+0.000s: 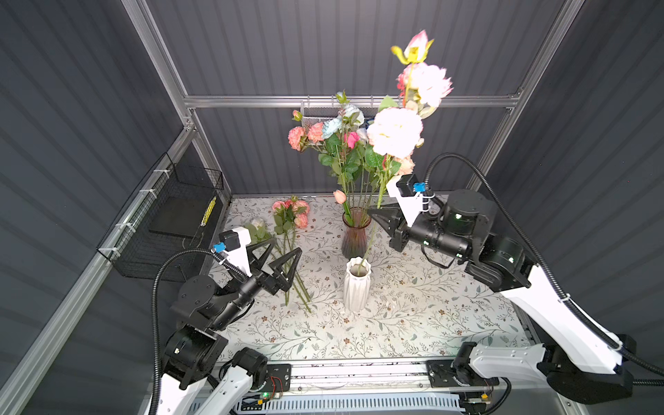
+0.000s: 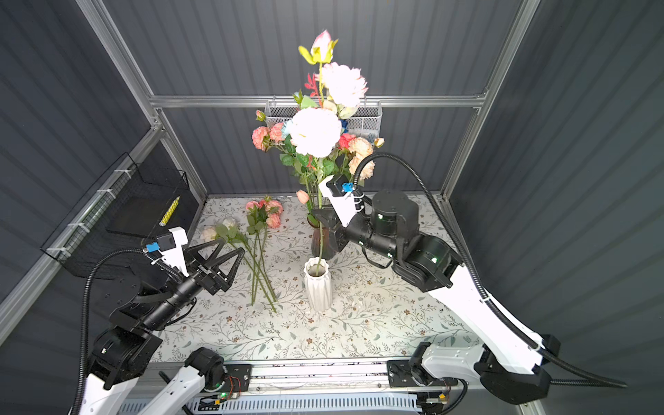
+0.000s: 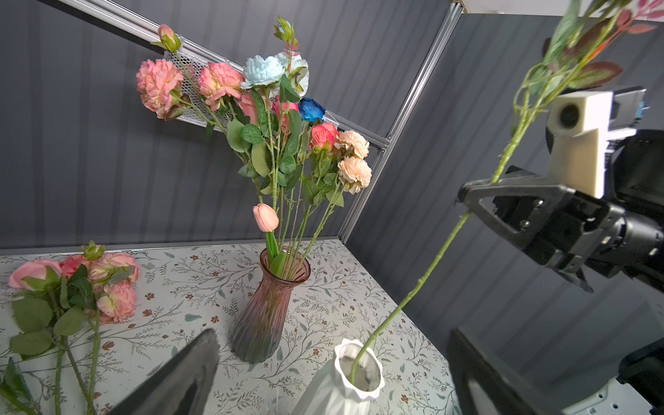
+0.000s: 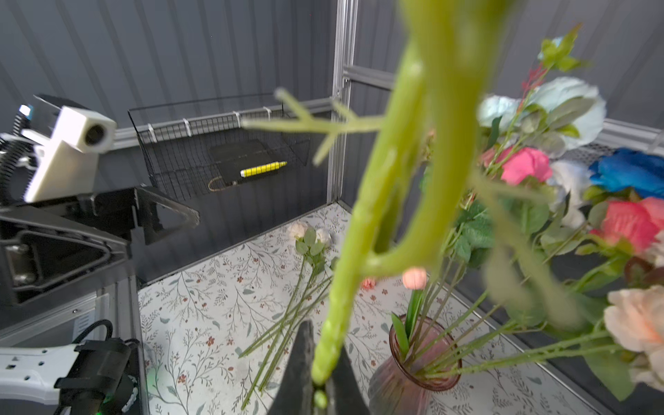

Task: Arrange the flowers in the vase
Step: 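Lower the pink rose stem into the white vase with the right gripper, then open the right gripper and withdraw while left grasps another rose stem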

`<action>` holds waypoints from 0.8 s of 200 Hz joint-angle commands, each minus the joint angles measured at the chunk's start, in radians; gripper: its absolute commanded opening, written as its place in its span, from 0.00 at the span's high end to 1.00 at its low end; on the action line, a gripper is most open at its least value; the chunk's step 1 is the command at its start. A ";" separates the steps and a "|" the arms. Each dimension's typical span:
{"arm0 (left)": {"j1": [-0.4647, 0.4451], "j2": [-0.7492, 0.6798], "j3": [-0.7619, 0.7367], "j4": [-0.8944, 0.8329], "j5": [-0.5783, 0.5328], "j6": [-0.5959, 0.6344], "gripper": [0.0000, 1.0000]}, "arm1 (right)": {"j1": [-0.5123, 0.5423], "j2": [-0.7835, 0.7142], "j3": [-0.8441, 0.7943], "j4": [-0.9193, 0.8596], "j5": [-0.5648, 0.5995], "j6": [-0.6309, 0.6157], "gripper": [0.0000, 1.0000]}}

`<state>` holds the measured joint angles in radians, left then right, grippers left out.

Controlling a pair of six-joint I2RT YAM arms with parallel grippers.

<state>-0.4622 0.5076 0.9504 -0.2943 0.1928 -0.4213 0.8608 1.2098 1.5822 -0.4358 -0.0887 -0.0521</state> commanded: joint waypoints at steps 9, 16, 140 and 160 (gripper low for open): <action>-0.001 -0.015 -0.023 -0.007 -0.013 0.006 0.00 | -0.003 -0.008 -0.082 0.064 -0.016 0.043 1.00; -0.001 -0.018 -0.029 -0.009 -0.017 0.002 0.00 | -0.003 -0.016 -0.118 0.087 -0.023 0.070 1.00; -0.001 0.035 -0.128 -0.114 -0.235 -0.110 0.00 | -0.002 -0.261 -0.458 0.243 -0.121 0.332 0.01; -0.001 0.069 -0.131 -0.159 -0.318 -0.130 0.00 | -0.002 -0.348 -0.535 0.268 -0.109 0.374 0.01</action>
<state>-0.4622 0.5434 0.8295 -0.3931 -0.0086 -0.5098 0.8600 0.9382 1.1206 -0.2188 -0.1883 0.2543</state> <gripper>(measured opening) 0.997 0.989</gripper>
